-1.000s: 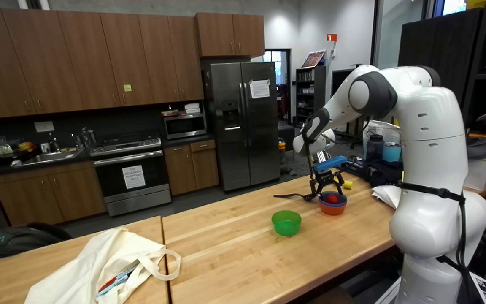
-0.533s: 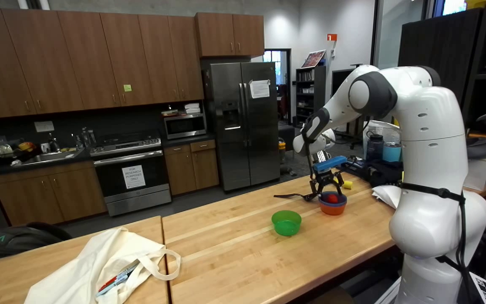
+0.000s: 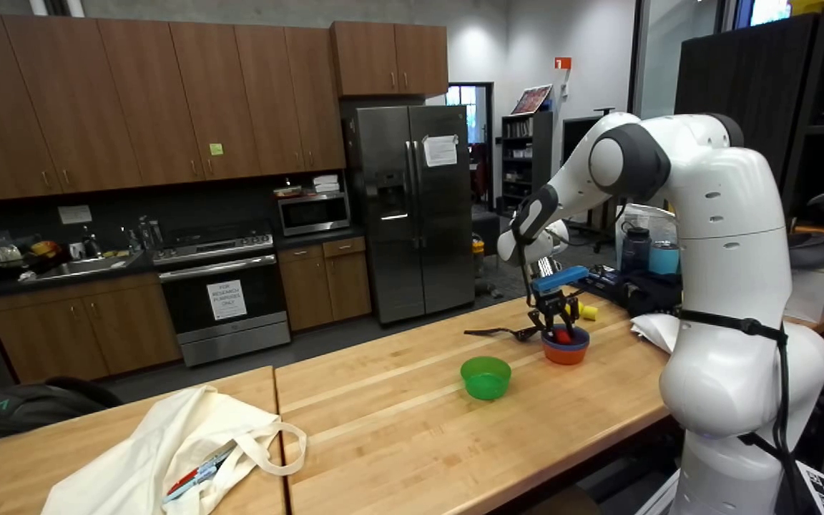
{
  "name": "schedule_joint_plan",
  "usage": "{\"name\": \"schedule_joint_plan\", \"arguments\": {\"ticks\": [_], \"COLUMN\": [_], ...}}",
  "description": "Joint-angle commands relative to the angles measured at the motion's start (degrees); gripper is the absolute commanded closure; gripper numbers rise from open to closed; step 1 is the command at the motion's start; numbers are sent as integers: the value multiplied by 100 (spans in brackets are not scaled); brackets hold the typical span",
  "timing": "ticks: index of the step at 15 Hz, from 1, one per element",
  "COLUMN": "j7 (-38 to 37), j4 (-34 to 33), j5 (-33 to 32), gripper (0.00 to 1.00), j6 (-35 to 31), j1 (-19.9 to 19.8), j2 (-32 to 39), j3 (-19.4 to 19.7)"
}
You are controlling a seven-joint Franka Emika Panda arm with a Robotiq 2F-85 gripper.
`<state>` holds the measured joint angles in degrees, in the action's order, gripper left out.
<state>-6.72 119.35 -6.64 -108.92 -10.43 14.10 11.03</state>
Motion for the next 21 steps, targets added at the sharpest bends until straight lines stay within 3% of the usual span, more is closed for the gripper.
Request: {"name": "schedule_joint_plan", "arguments": {"ticks": [1, 9, 21], "j7": [44, 52, 249], "j4": [-31, -27, -59], "j5": [19, 33, 184], "gripper": [78, 78, 78], "j6": [-38, -43, -50], "j1": [-25, -18, 64], "j2": [26, -40, -839], "j3": [18, 10, -91]}}
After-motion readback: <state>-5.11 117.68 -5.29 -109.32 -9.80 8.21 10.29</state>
